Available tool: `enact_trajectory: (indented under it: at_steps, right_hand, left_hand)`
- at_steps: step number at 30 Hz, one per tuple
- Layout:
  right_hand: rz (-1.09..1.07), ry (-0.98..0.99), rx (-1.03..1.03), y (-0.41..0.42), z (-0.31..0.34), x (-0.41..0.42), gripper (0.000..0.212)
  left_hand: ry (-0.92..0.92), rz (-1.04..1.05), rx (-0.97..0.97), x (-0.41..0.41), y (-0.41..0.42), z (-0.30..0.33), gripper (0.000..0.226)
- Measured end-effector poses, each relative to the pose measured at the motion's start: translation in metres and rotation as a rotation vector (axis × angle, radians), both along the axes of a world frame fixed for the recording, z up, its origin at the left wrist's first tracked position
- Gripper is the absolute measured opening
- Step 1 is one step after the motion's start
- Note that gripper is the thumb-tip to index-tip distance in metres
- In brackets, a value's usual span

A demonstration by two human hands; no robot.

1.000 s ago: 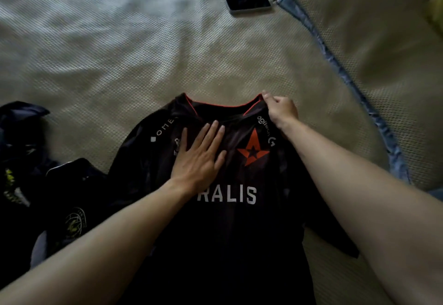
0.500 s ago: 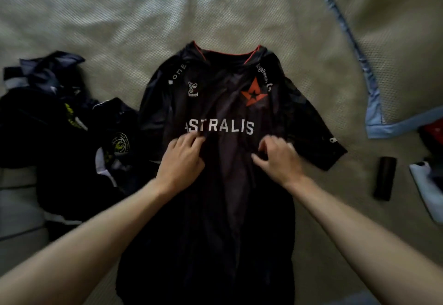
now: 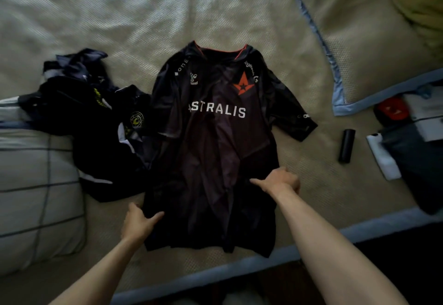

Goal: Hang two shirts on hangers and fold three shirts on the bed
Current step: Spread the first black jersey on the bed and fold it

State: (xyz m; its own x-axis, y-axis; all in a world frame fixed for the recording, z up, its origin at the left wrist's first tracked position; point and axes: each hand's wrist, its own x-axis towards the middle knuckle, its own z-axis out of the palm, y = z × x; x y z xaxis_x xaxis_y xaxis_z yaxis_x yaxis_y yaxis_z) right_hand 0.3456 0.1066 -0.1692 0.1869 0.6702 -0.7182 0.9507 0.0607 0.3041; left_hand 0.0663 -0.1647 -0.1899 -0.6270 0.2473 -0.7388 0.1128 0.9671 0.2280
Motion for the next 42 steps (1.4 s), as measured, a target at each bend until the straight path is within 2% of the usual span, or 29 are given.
enact_trajectory:
  at_steps: [2, 5, 8, 12, 16, 18, 21, 23, 25, 27, 29, 31, 32, 34, 36, 38, 40, 42]
  right_hand:
    - [-0.082, 0.033, -0.089, -0.014, -0.004, 0.011, 0.120]
    - [-0.264, 0.253, -0.227, -0.034, -0.011, 0.037, 0.090]
    - [-0.330, 0.309, -0.269, -0.055, -0.003, 0.064, 0.068]
    - [-0.403, 0.338, -0.283, -0.072, -0.001, 0.110, 0.050]
    - [-0.392, 0.340, -0.329, -0.076, -0.005, 0.133, 0.062]
    - [-0.338, 0.339, -0.367, -0.072, 0.002, 0.129, 0.061]
    - [-0.240, 0.174, -0.497, -0.059, 0.012, 0.122, 0.065]
    - [-0.174, 0.054, -0.546, -0.041, 0.018, 0.112, 0.048]
    - [-0.089, -0.003, -0.503, -0.014, 0.020, 0.091, 0.038]
    - [0.033, 0.026, -0.348, 0.017, 0.015, 0.061, 0.044]
    - [0.056, 0.193, -0.184, 0.046, 0.006, 0.025, 0.040]
    - [-0.072, 0.458, -0.121, 0.063, -0.001, -0.018, 0.029]
    - [-0.133, 0.592, -0.113, 0.068, -0.003, -0.041, 0.027]
    - [-0.223, 0.818, -0.146, 0.070, -0.005, -0.092, 0.019]
    - [-0.293, 0.979, -0.237, 0.064, -0.007, -0.140, 0.010]
    - [-0.316, 1.084, -0.289, 0.056, -0.012, -0.182, 0.006]
    - [-0.305, 1.147, -0.293, 0.048, -0.018, -0.214, 0.004]
    - [-0.274, 1.173, -0.285, 0.041, -0.024, -0.238, 0.013]
  left_hand:
    - [-0.148, 0.045, 0.008, 0.004, -0.009, 0.002, 0.058]
    - [-0.307, 0.082, 0.068, 0.012, -0.024, 0.016, 0.032]
    - [-0.419, 0.031, 0.096, 0.014, -0.047, 0.029, 0.025]
    - [-0.491, -0.008, -0.017, 0.016, -0.083, 0.032, 0.026]
    - [-0.505, -0.139, -0.093, 0.025, -0.111, 0.016, 0.040]
    - [-0.521, -0.147, -0.144, 0.030, -0.103, 0.022, 0.042]
    - [-0.422, -0.053, -0.082, 0.024, -0.074, 0.026, 0.037]
    - [-0.272, -0.091, -0.031, 0.011, -0.046, 0.027, 0.028]
    - [-0.061, -0.147, 0.062, -0.012, -0.006, 0.029, 0.018]
    - [0.114, -0.089, 0.250, -0.035, 0.050, 0.038, 0.020]
    - [0.212, -0.077, 0.351, -0.058, 0.109, 0.040, 0.050]
    - [0.199, -0.052, 0.352, -0.078, 0.156, 0.037, 0.084]
    - [0.163, -0.014, 0.340, -0.091, 0.172, 0.025, 0.092]
    - [0.110, 0.036, 0.268, -0.106, 0.191, 0.010, 0.084]
    - [0.123, 0.063, 0.242, -0.121, 0.198, -0.001, 0.060]
    - [0.178, 0.106, 0.276, -0.137, 0.196, 0.001, 0.037]
    - [0.221, 0.126, 0.345, -0.162, 0.192, 0.004, 0.032]
    - [0.303, 0.137, 0.438, -0.190, 0.187, 0.012, 0.030]
